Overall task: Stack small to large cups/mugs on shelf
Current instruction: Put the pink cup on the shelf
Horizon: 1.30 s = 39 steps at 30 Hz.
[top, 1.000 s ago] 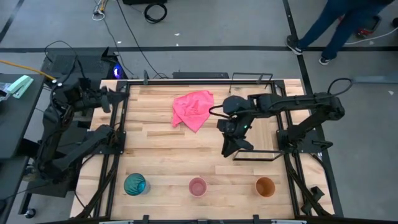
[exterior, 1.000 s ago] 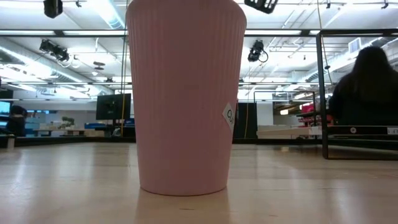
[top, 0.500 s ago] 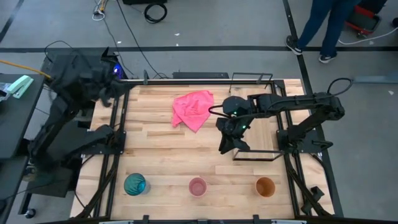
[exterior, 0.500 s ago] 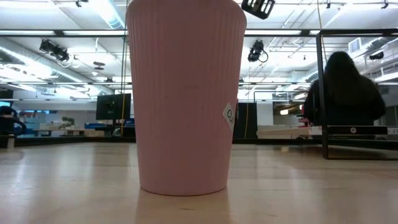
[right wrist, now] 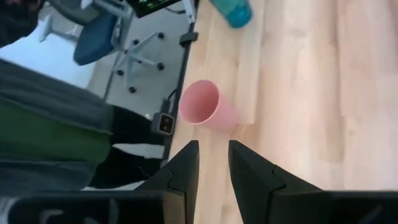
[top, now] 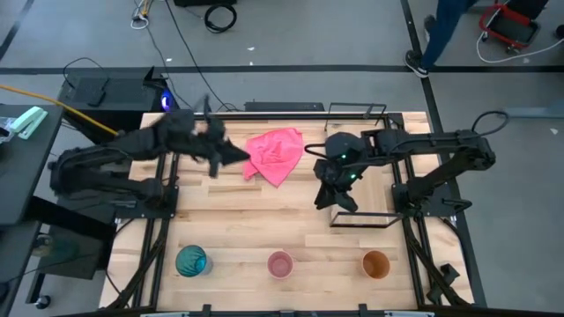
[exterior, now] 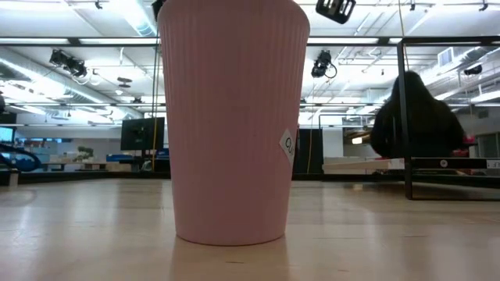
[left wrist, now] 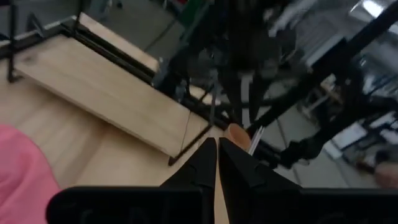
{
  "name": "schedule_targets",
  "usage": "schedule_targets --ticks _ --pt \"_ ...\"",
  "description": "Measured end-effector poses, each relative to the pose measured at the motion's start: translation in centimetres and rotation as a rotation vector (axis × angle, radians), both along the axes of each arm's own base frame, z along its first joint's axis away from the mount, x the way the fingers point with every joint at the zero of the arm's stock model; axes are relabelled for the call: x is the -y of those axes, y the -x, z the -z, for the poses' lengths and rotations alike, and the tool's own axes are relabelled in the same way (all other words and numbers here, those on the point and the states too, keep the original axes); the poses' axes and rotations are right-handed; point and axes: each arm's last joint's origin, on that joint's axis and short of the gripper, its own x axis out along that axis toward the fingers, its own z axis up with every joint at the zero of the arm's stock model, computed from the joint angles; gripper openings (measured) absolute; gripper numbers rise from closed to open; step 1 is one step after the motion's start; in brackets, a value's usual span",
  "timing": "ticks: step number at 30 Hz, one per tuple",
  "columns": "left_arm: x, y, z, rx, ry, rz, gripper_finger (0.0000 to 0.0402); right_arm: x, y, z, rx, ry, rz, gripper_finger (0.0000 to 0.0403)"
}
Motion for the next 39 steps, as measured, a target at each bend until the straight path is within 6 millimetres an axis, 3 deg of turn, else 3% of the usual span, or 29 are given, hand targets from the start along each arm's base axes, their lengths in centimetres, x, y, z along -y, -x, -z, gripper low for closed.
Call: schedule_targets --ticks 10,15,19,24,32,39 --pt "8.1 -5.9 2.5 -0.364 -0.143 0.031 0.0023 -0.3 0.4 0.3 -0.028 0.058 -0.001 0.0094" --pt "12.0 -7.8 4.9 -0.623 -0.115 0.088 0.0023 -2.2 0.5 0.9 -0.058 0.096 -0.082 0.0094" --pt "14.9 -8.9 6.2 -0.727 -0.055 0.125 0.0023 -4.0 0.6 1.8 -0.065 0.154 -0.128 0.0094" --pt "18.1 -9.8 8.1 -0.818 -0.005 0.182 0.0023 -5.9 0.6 3.9 -0.074 0.175 -0.126 0.0094" --pt "22.3 -9.7 11.7 -0.962 0.007 0.293 0.0023 -7.9 0.5 6.6 -0.062 0.134 -0.092 0.0094" --pt "25.4 -10.3 13.3 -0.896 0.025 0.34 0.0023 -8.0 0.0 7.1 -0.08 0.134 -0.059 0.0094"
